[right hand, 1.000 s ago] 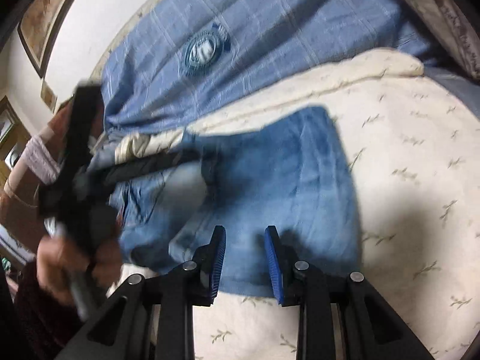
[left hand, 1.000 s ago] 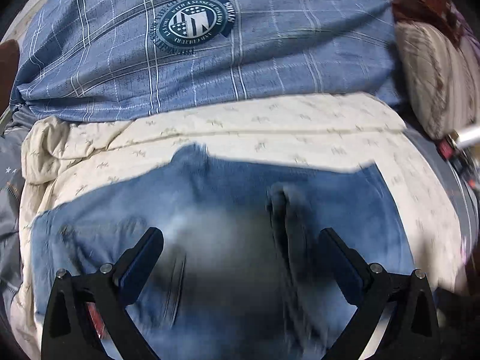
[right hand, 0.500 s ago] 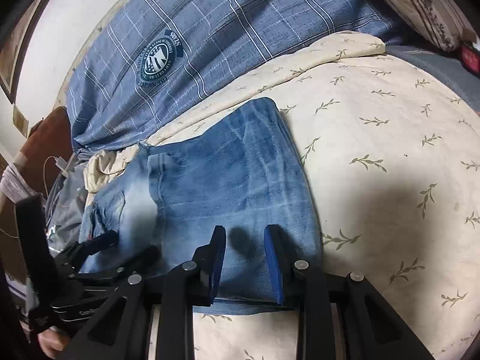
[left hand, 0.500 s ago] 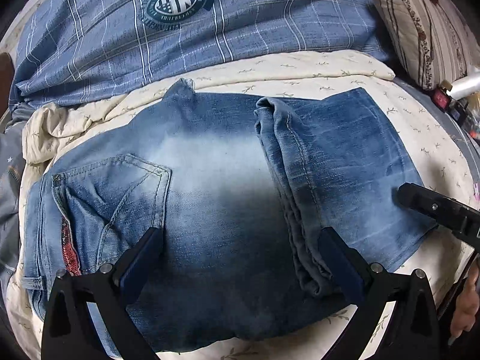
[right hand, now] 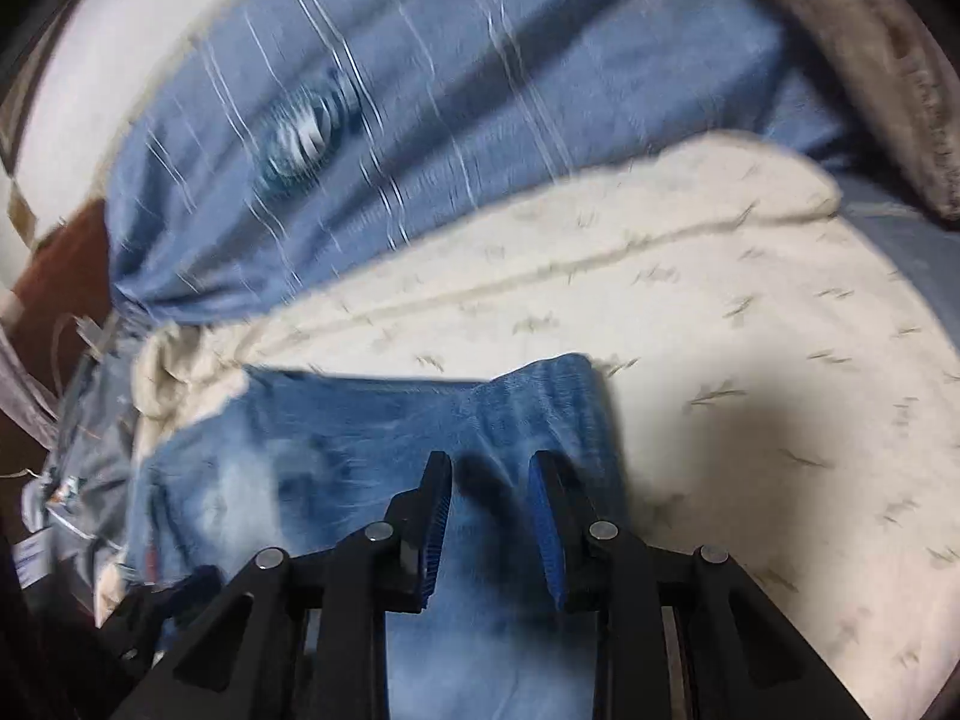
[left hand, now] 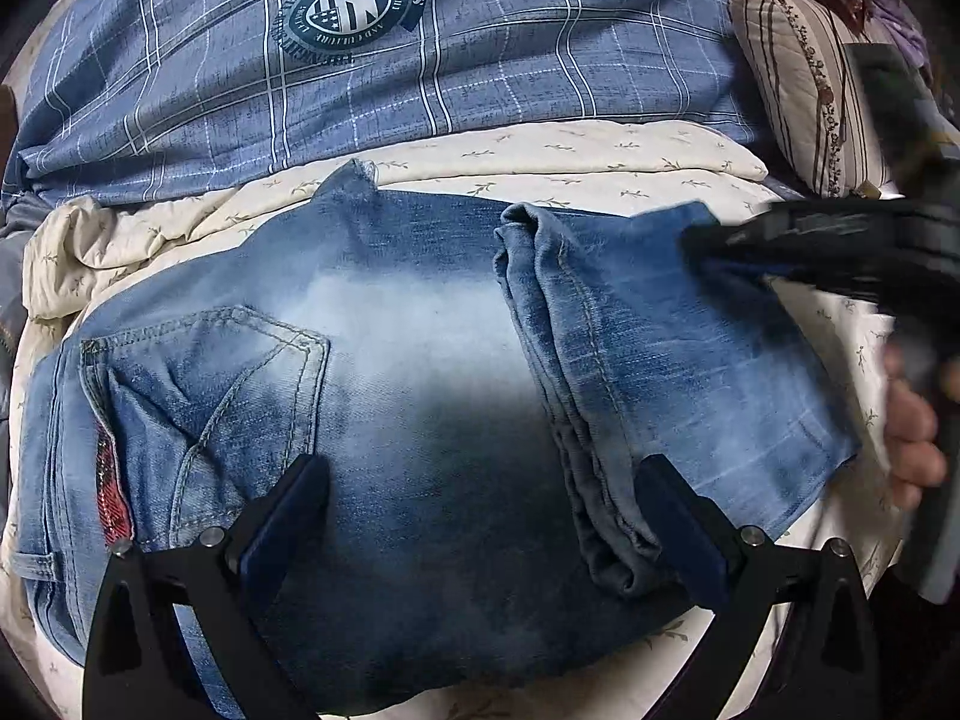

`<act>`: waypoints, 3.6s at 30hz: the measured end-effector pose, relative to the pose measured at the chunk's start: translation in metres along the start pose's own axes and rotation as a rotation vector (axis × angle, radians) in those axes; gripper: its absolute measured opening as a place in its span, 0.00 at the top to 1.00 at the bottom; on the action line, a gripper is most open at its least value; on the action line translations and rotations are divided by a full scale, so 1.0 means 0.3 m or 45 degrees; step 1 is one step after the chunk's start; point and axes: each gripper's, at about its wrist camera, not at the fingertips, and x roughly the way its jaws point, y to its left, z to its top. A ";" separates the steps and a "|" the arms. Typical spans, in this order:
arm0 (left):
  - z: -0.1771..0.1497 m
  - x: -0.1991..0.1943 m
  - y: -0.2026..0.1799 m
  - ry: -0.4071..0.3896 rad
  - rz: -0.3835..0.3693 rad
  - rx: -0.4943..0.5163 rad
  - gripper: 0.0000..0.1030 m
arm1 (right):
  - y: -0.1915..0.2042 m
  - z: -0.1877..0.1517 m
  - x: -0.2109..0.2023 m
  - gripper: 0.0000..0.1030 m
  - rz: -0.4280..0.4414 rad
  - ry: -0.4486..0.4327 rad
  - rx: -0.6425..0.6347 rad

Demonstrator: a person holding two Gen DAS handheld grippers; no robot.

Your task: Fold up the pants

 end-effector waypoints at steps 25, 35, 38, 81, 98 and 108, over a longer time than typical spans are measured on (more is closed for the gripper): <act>-0.059 -0.270 0.227 -0.302 0.191 -0.122 0.00 | 0.241 -0.109 -0.101 0.69 0.268 -0.119 -0.208; -0.157 -0.483 0.656 -0.280 0.322 -0.566 0.00 | 0.363 -0.294 -0.217 0.69 0.437 -0.102 -0.327; -0.211 -0.497 0.729 -0.234 0.259 -0.677 0.00 | 0.413 -0.366 -0.240 0.69 0.446 -0.093 -0.404; -0.206 -0.126 0.669 0.033 0.069 -0.828 0.31 | 0.232 -0.330 -0.256 0.69 0.253 -0.147 -0.223; -0.107 -0.312 0.580 -0.252 0.038 -0.657 0.78 | 0.166 -0.312 -0.216 0.69 0.217 -0.104 -0.080; -0.142 -0.296 0.618 -0.225 0.018 -0.731 0.78 | 0.183 -0.313 -0.235 0.69 0.252 -0.114 -0.116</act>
